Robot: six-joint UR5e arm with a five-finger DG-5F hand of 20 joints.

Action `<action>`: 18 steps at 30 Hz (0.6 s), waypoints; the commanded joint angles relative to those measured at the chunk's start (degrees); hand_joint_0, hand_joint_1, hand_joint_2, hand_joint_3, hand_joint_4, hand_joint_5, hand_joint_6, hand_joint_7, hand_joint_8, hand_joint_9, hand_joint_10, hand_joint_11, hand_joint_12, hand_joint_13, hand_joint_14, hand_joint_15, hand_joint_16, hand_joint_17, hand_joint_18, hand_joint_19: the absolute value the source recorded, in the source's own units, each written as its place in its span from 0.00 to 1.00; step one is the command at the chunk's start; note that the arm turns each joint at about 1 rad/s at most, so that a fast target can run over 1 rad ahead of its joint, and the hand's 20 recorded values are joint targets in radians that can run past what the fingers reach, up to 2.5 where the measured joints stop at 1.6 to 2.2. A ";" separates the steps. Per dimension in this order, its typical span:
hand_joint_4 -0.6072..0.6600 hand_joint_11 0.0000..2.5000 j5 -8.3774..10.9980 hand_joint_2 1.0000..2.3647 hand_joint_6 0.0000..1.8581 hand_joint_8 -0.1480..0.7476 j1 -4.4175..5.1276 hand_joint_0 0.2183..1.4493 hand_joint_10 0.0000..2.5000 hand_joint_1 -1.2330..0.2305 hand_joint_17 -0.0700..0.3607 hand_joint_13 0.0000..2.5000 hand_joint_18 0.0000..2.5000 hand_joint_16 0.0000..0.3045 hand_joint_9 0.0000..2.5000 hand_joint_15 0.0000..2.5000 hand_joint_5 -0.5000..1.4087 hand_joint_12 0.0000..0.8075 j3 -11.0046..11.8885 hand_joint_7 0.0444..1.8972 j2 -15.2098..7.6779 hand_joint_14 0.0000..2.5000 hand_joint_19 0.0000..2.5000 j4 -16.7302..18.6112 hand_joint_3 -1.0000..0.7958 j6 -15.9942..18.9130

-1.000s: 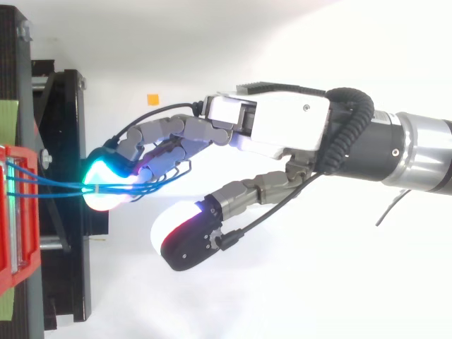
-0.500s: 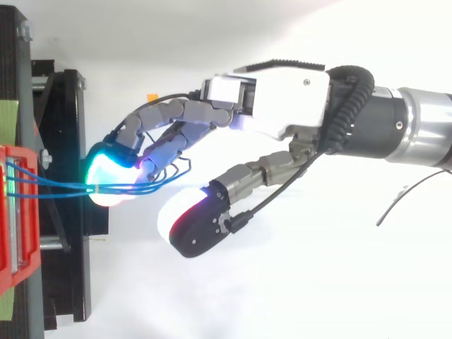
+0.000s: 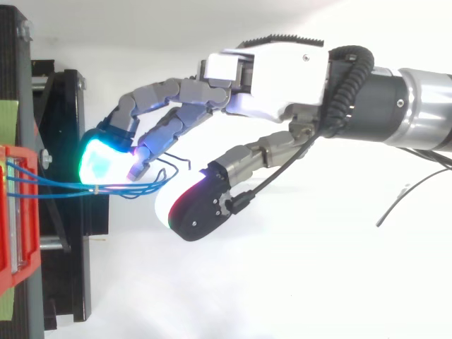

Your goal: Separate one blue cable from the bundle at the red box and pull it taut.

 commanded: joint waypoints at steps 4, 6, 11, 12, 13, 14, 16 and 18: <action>0.64 0.11 -0.75 0.00 0.27 0.45 0.14 0.28 0.00 0.39 0.36 0.28 0.20 0.12 0.31 0.15 0.19 0.40 1.28 0.47 -2.81 0.01 0.22 2.34 0.29 0.57; 0.64 0.11 -0.84 0.00 0.27 0.45 0.14 0.28 0.00 0.39 0.36 0.28 0.20 0.12 0.31 0.15 0.19 0.40 1.28 0.47 -2.90 0.01 0.22 2.43 0.30 0.57; 0.63 0.11 -1.54 0.00 0.27 0.45 -0.03 0.28 0.00 0.39 0.36 0.28 0.20 0.12 0.32 0.15 0.19 0.40 1.28 0.50 -2.90 0.01 0.22 2.52 0.30 0.66; 0.61 0.11 -1.89 0.00 0.27 0.45 -0.03 0.29 0.00 0.39 0.36 0.28 0.20 0.12 0.32 0.15 0.19 0.40 1.28 0.52 -2.90 0.01 0.22 2.52 0.30 0.66; 0.61 0.12 -1.89 0.00 0.27 0.45 -0.03 0.29 0.00 0.39 0.36 0.29 0.20 0.12 0.32 0.15 0.19 0.40 1.28 0.53 -2.90 0.01 0.22 2.34 0.30 0.66; 0.60 0.12 -2.07 0.00 0.27 0.45 -0.03 0.29 0.00 0.39 0.36 0.29 0.20 0.13 0.32 0.15 0.19 0.40 1.28 0.55 -2.90 0.01 0.22 2.25 0.30 0.83; 0.59 0.12 -2.24 0.00 0.27 0.45 -0.12 0.29 0.00 0.39 0.36 0.29 0.20 0.12 0.32 0.15 0.20 0.40 1.28 0.57 -2.90 0.01 0.22 2.25 0.30 1.27; 0.58 0.13 -2.33 0.00 0.27 0.45 -0.12 0.29 0.00 0.39 0.36 0.29 0.20 0.12 0.32 0.15 0.20 0.40 1.37 0.59 -2.90 0.01 0.22 2.25 0.31 1.62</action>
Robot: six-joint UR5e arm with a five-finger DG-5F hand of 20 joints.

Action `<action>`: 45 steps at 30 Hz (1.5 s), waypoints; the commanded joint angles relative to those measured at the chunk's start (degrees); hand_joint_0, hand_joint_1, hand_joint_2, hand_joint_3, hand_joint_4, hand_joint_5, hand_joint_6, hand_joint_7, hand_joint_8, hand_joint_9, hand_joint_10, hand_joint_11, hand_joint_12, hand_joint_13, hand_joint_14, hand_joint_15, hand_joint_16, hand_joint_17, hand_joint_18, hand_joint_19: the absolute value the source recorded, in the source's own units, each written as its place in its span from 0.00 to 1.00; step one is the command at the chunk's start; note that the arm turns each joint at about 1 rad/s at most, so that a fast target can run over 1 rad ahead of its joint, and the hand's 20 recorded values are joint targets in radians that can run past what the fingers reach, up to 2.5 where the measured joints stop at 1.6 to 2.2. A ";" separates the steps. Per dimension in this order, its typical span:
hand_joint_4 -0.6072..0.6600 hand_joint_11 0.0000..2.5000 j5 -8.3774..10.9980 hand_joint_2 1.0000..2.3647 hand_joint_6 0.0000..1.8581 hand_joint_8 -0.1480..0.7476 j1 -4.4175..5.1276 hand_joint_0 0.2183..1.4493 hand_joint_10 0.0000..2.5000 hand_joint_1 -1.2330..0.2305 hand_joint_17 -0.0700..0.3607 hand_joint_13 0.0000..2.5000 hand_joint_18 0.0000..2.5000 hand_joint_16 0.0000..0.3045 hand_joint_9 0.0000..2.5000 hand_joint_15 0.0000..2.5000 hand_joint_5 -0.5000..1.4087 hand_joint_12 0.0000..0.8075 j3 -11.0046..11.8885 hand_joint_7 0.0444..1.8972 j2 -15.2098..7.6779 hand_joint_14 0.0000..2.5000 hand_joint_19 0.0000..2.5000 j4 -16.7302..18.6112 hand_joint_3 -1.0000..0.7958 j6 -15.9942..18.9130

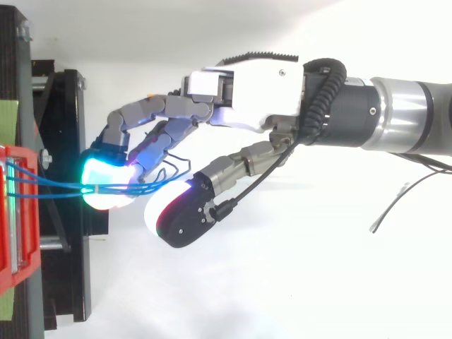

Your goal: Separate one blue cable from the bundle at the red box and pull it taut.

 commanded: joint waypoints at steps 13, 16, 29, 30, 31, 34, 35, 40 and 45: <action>0.58 0.13 -2.19 0.00 0.27 0.45 -0.30 0.30 0.00 0.39 0.36 0.29 0.21 0.12 0.32 0.15 0.20 0.39 0.57 0.60 -0.02 0.01 0.22 -0.39 0.32 1.55; 0.57 0.14 -2.72 0.01 0.27 0.45 -0.47 0.31 0.00 0.40 0.36 0.30 0.21 0.12 0.32 0.16 0.21 0.39 0.66 0.61 -0.02 0.01 0.22 -0.39 0.32 2.16; 0.57 0.14 -4.21 0.00 0.27 0.45 -1.53 0.31 0.00 0.40 0.36 0.30 0.21 0.12 0.33 0.16 0.21 0.39 0.66 0.63 -0.02 0.01 0.22 -0.30 0.32 2.43; 0.57 0.14 -4.48 0.00 0.27 0.45 -1.61 0.31 0.00 0.40 0.36 0.30 0.21 0.12 0.33 0.16 0.21 0.39 0.75 0.63 -0.02 0.01 0.22 -0.30 0.32 2.43; 0.57 0.14 -4.48 0.00 0.27 0.45 -1.79 0.31 0.00 0.40 0.36 0.30 0.21 0.12 0.33 0.16 0.21 0.39 0.84 0.63 -0.02 0.01 0.22 -0.39 0.32 2.43; 0.57 0.14 -4.83 0.00 0.27 0.45 -1.97 0.31 0.00 0.40 0.36 0.30 0.21 0.12 0.33 0.16 0.21 0.40 1.01 0.63 -0.02 0.01 0.22 -0.39 0.32 2.43; 0.57 0.14 -4.83 0.00 0.27 0.45 -1.97 0.31 0.00 0.40 0.36 0.30 0.21 0.12 0.33 0.16 0.21 0.40 1.01 0.63 -0.02 0.01 0.22 -0.39 0.32 2.43; 0.57 0.14 -5.27 0.00 0.27 0.45 -2.14 0.31 0.00 0.40 0.36 0.30 0.21 0.12 0.33 0.16 0.21 0.40 1.28 0.64 -0.02 0.01 0.22 -0.39 0.32 2.34; 0.57 0.14 -5.27 0.00 0.27 0.45 -2.23 0.31 0.00 0.40 0.36 0.30 0.21 0.12 0.33 0.16 0.21 0.40 1.63 0.63 -0.02 0.01 0.22 -0.39 0.32 2.25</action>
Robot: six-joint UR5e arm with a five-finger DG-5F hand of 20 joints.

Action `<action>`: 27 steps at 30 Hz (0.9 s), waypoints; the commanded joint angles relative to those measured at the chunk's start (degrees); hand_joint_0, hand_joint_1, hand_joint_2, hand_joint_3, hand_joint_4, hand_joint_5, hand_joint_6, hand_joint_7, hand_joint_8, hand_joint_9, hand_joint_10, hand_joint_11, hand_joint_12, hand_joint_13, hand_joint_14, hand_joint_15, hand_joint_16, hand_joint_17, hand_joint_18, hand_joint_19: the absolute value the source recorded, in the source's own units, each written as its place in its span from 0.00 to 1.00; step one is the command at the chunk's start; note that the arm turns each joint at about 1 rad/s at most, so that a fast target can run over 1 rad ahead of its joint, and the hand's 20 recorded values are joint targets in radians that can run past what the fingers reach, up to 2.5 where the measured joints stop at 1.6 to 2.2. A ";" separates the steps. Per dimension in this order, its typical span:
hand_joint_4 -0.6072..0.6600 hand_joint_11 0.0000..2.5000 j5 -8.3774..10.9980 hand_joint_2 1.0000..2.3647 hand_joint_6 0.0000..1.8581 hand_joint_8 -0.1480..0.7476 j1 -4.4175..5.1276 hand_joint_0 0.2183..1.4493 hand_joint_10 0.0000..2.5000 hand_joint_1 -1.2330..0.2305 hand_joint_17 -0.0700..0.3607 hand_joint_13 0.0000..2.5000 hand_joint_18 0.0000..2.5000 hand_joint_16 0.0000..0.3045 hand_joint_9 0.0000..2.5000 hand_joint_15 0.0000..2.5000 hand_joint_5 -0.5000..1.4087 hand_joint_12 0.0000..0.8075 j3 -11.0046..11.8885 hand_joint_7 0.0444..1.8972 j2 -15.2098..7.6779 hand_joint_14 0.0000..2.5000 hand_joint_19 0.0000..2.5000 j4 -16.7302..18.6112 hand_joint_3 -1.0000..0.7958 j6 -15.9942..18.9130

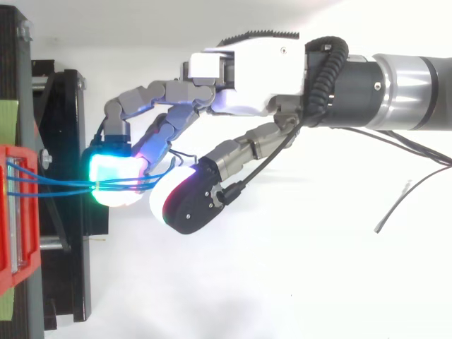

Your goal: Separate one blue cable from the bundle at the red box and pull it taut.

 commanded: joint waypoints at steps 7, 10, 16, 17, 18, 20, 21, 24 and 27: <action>0.57 0.14 0.24 0.00 0.27 0.45 0.85 0.31 0.00 0.40 0.36 0.30 0.21 0.12 0.33 0.16 0.21 0.40 0.63 0.62 -0.09 0.01 0.22 0.17 0.32 -1.14; 0.58 0.14 0.42 0.00 0.27 0.45 1.02 0.31 0.00 0.40 0.36 0.30 0.21 0.12 0.33 0.16 0.21 0.40 0.72 0.61 -0.79 0.01 0.22 0.35 0.32 -1.58; 0.58 0.14 0.51 0.00 0.27 0.45 1.37 0.30 0.00 0.40 0.36 0.30 0.21 0.12 0.33 0.16 0.21 0.40 0.98 0.61 -1.49 0.01 0.22 1.75 0.32 -1.14; 0.58 0.14 0.51 0.00 0.27 0.45 1.37 0.31 0.00 0.40 0.36 0.30 0.21 0.12 0.33 0.16 0.21 0.40 0.98 0.61 -1.49 0.01 0.22 1.75 0.32 -1.14; 0.58 0.14 0.51 0.00 0.27 0.45 1.46 0.30 0.00 0.40 0.36 0.30 0.21 0.12 0.33 0.16 0.21 0.40 0.98 0.61 -1.49 0.01 0.22 1.93 0.32 -1.14; 0.57 0.14 0.51 0.00 0.27 0.45 1.46 0.31 0.00 0.40 0.36 0.30 0.21 0.12 0.33 0.16 0.21 0.40 0.98 0.61 -1.49 0.01 0.22 1.93 0.32 -1.14; 0.57 0.14 0.51 0.00 0.27 0.45 1.46 0.31 0.00 0.40 0.36 0.30 0.21 0.12 0.33 0.16 0.21 0.40 0.98 0.61 -1.49 0.01 0.22 1.93 0.32 -1.14; 0.57 0.15 0.59 0.00 0.27 0.45 1.46 0.31 0.00 0.40 0.36 0.30 0.21 0.12 0.33 0.16 0.21 0.40 1.07 0.62 -1.49 0.01 0.22 1.84 0.32 -1.05; 0.58 0.14 0.42 0.00 0.27 0.45 1.11 0.31 0.00 0.40 0.36 0.30 0.21 0.12 0.33 0.16 0.21 0.40 1.60 0.62 -1.49 0.01 0.22 1.49 0.32 -0.87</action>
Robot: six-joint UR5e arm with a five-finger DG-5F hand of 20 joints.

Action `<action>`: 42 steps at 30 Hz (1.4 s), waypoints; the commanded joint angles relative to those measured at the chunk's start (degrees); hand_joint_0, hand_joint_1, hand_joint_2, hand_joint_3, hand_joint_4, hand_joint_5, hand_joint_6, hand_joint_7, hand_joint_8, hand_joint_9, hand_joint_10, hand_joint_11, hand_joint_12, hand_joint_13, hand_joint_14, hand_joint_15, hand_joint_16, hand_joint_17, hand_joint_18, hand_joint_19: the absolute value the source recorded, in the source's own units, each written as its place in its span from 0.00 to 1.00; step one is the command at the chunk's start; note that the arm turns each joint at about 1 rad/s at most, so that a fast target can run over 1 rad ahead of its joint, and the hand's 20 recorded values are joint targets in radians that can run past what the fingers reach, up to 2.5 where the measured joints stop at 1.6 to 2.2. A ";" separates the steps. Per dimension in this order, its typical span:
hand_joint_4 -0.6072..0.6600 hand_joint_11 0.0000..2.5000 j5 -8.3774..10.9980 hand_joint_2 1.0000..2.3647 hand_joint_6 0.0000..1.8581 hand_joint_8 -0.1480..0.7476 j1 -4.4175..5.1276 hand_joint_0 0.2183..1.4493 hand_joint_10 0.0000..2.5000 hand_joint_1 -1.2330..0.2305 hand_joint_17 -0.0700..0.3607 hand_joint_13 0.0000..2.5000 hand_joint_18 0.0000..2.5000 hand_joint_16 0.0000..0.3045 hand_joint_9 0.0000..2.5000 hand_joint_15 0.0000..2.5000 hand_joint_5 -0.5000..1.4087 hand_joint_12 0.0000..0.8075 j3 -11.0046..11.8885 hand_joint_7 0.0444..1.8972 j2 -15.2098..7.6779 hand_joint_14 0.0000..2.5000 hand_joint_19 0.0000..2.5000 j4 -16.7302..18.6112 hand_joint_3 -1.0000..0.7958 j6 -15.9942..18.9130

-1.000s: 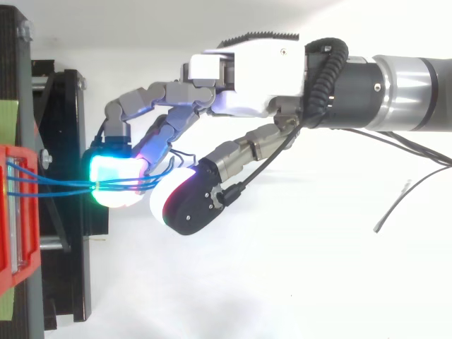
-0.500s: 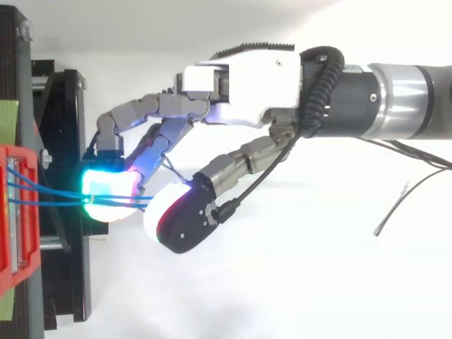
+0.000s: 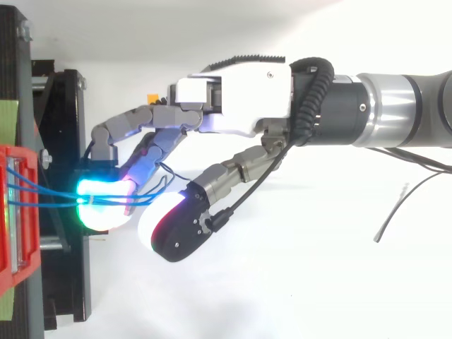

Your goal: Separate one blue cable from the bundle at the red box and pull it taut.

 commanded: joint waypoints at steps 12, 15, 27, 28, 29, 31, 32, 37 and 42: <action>0.55 0.15 -0.38 0.01 0.27 0.45 -0.72 0.32 0.00 0.40 0.36 0.30 0.21 0.12 0.33 0.16 0.21 0.40 1.62 0.66 -0.01 0.01 0.22 -1.40 0.36 0.13; 0.54 0.15 -0.46 0.01 0.27 0.45 -0.81 0.33 0.01 0.40 0.36 0.30 0.21 0.12 0.34 0.16 0.21 0.40 1.62 0.69 -0.01 0.01 0.22 -1.40 0.38 0.04; 0.55 0.15 -0.64 0.01 0.29 0.45 -0.99 0.31 0.00 0.41 0.36 0.30 0.22 0.12 0.34 0.16 0.21 0.40 1.62 0.67 -0.01 0.01 0.23 -1.40 0.35 0.04; 0.55 0.15 -0.64 0.01 0.29 0.45 -0.99 0.30 0.00 0.42 0.36 0.30 0.22 0.12 0.34 0.16 0.21 0.40 1.62 0.67 -0.01 0.01 0.23 -1.40 0.34 0.04; 0.55 0.15 -0.73 0.00 0.30 0.46 -0.99 0.29 0.00 0.43 0.36 0.30 0.22 0.13 0.34 0.16 0.21 0.40 1.62 0.66 -0.01 0.01 0.23 -1.49 0.32 0.04; 0.56 0.15 -0.82 0.00 0.30 0.46 -0.99 0.29 0.00 0.44 0.36 0.31 0.22 0.13 0.34 0.17 0.21 0.40 1.62 0.66 -0.01 0.01 0.23 -1.93 0.31 0.13; 0.56 0.15 -0.82 0.00 0.30 0.46 -0.99 0.28 0.00 0.46 0.36 0.31 0.22 0.13 0.35 0.17 0.21 0.41 1.62 0.66 -0.01 0.01 0.23 -2.02 0.30 0.13; 0.57 0.16 -0.90 0.00 0.31 0.48 -0.99 0.27 0.00 0.51 0.37 0.31 0.23 0.13 0.36 0.17 0.22 0.42 1.71 0.65 -0.01 0.01 0.23 -2.02 0.28 0.13; 0.57 0.16 -0.82 0.00 0.33 0.49 -0.99 0.26 0.00 0.54 0.38 0.32 0.24 0.13 0.39 0.17 0.22 0.43 1.62 0.64 -0.01 0.01 0.22 -2.02 0.28 0.13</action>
